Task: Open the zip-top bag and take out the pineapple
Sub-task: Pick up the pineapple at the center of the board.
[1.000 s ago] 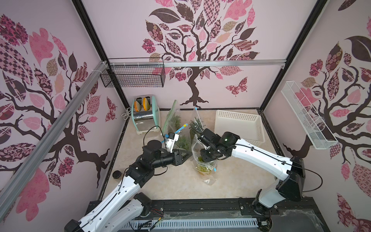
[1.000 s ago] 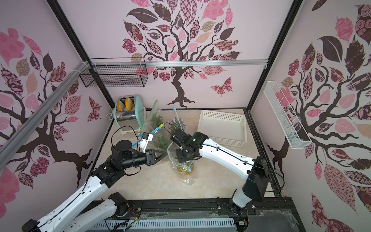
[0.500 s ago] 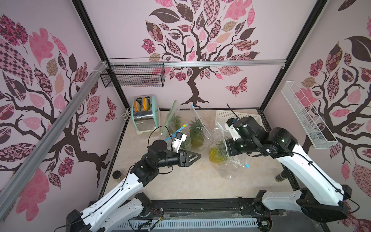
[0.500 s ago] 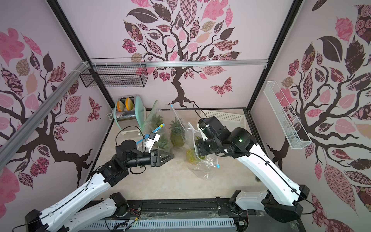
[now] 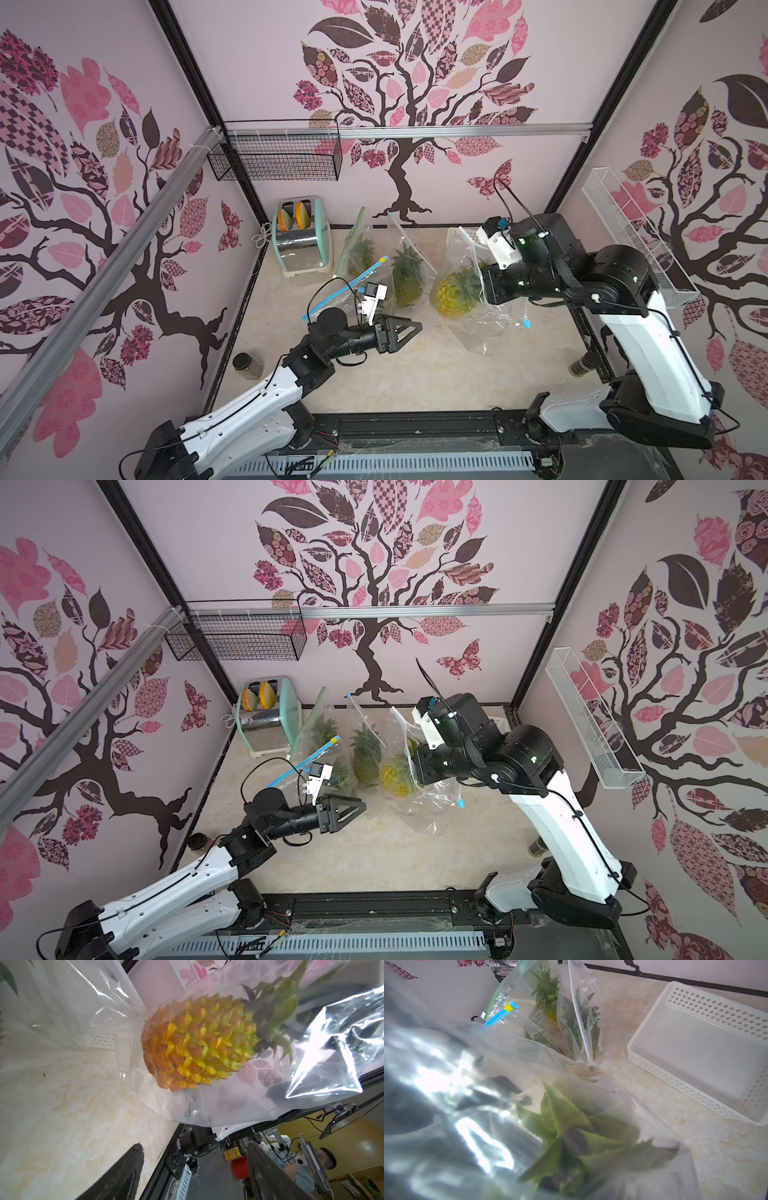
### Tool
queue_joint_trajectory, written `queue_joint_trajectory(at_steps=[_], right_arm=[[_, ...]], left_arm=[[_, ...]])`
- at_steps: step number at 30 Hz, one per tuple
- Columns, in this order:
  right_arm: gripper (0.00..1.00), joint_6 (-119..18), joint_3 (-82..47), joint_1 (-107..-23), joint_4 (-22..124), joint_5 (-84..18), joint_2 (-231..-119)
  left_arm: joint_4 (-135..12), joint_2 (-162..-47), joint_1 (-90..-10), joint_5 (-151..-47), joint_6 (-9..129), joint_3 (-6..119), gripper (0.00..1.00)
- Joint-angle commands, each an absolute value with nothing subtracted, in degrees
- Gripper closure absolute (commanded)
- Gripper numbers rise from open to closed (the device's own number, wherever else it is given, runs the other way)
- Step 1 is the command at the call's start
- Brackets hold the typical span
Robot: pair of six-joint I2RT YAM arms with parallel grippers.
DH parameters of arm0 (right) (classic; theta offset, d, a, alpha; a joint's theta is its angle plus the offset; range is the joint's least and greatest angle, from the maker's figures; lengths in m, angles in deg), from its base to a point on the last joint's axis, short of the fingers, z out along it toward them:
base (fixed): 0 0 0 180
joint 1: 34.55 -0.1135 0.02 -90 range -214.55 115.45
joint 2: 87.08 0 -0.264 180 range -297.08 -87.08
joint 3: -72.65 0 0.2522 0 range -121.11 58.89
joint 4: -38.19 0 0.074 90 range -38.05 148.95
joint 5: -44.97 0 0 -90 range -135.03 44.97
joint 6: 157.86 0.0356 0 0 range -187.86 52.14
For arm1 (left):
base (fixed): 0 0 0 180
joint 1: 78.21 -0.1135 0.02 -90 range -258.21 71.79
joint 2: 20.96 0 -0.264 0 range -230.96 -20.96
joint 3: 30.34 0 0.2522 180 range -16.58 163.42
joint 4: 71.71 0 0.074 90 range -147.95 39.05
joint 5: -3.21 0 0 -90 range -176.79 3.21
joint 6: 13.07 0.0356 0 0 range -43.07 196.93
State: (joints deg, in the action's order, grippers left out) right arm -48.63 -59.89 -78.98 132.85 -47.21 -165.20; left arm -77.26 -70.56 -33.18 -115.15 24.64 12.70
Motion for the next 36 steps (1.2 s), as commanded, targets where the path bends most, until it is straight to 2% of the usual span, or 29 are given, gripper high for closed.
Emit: queue_joint_trajectory(at_steps=[1,13,30,33,36], right_arm=[[1.0,-50.5,-63.7,-78.6,130.9,-43.6,-164.7],[1.0,-54.5,-67.9,-78.6,131.9,-32.0,-162.7],[1.0,-56.7,-68.9,-78.6,129.0,-26.3,-161.7],[1.0,-56.7,-68.9,-78.6,128.0,-26.1,-161.7],[1.0,-56.5,-68.2,-78.7,126.7,-26.0,-161.7]], left_arm=[[-92.4,-70.3,-33.0,-111.7,19.9,9.3,0.17],[-114.3,-79.4,-32.8,-109.5,11.6,5.8,0.14],[-119.3,-82.7,-32.7,-105.9,9.0,4.1,0.08],[-122.6,-84.9,-32.7,-106.8,7.6,4.6,0.11],[-124.0,-86.2,-32.6,-108.1,6.8,5.7,0.25]])
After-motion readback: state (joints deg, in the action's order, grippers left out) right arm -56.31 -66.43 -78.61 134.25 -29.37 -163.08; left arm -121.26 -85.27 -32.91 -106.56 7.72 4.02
